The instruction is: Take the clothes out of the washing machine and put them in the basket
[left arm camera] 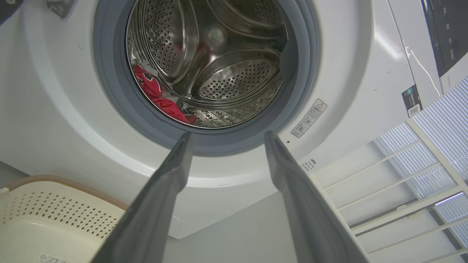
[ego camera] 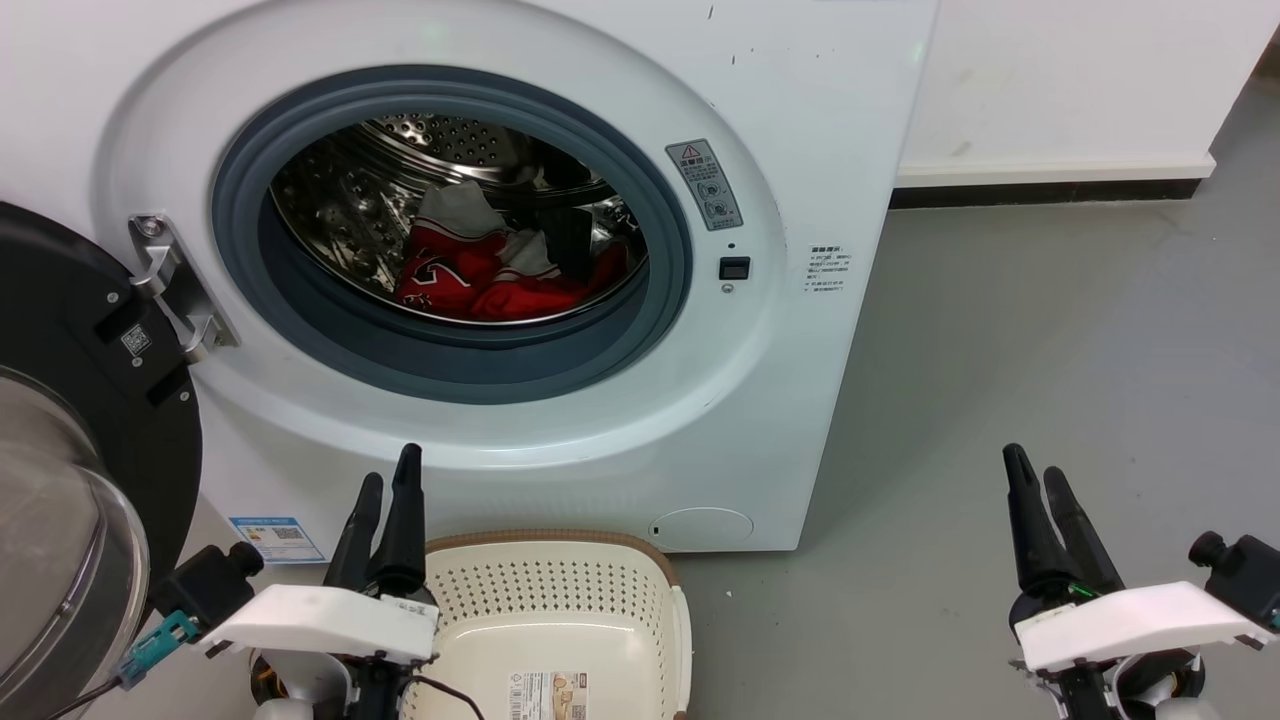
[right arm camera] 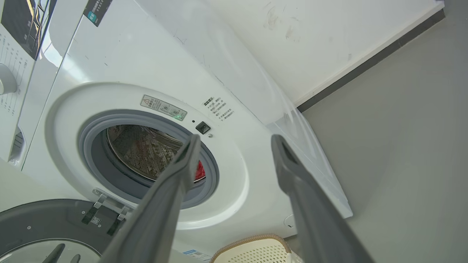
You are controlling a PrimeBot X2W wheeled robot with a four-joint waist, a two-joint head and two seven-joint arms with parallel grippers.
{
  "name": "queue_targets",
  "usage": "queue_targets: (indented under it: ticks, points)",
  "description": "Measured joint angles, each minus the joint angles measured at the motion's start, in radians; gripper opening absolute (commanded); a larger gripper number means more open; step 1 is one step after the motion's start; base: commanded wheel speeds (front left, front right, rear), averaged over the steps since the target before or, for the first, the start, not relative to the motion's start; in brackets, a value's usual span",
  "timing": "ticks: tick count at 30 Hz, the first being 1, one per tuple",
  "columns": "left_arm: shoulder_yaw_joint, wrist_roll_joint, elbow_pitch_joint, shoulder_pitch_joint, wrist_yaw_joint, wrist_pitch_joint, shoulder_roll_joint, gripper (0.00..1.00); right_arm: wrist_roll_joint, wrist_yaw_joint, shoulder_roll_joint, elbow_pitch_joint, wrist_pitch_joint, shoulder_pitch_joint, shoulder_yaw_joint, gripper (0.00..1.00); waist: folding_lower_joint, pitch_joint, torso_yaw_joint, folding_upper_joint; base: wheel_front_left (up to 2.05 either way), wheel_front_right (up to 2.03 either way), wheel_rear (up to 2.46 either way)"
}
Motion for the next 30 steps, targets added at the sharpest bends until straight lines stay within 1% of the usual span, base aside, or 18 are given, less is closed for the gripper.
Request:
queue_targets:
  ticks: [15,30]
  points:
    - [-0.018,0.227,-0.007,-0.001,0.000,-0.044,0.000,1.00,-0.235,0.000,0.000,-0.005,-0.043,0.015,0.012,1.00,0.0000,-0.002,0.006,0.0000,0.00,0.00,0.00]
    - [-0.028,0.405,-0.005,-0.001,0.005,-0.082,0.000,1.00,-0.419,0.000,0.000,-0.025,-0.052,0.018,0.016,1.00,0.0000,-0.003,0.008,0.0000,0.00,0.00,0.00]
